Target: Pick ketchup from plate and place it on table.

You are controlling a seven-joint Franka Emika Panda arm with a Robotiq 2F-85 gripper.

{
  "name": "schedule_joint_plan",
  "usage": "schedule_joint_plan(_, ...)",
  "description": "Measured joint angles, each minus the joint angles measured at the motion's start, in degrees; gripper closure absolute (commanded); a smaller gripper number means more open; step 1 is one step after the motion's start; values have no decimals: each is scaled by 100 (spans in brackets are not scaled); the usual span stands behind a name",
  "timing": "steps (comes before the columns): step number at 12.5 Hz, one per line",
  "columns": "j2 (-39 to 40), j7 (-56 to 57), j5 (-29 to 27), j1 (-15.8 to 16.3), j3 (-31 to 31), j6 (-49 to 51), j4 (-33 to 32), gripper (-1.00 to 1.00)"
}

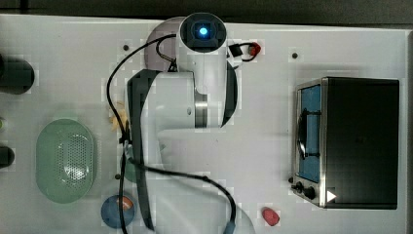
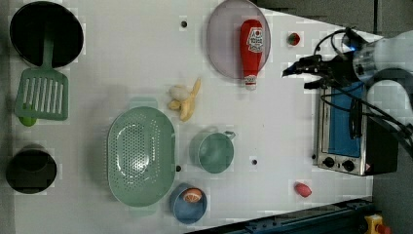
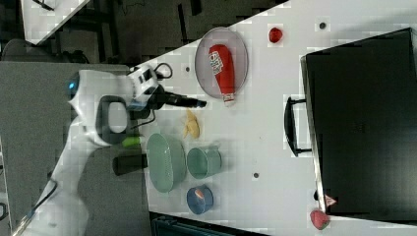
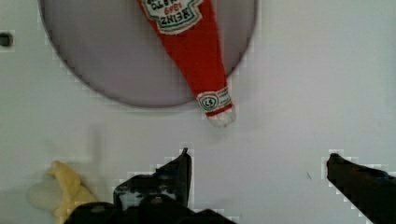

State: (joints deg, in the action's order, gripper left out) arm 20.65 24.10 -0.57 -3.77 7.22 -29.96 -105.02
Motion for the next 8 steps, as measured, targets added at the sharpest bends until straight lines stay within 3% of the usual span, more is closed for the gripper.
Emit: schedule_joint_plan(8,1435,726,499,85,-24,-1307,464,-100)
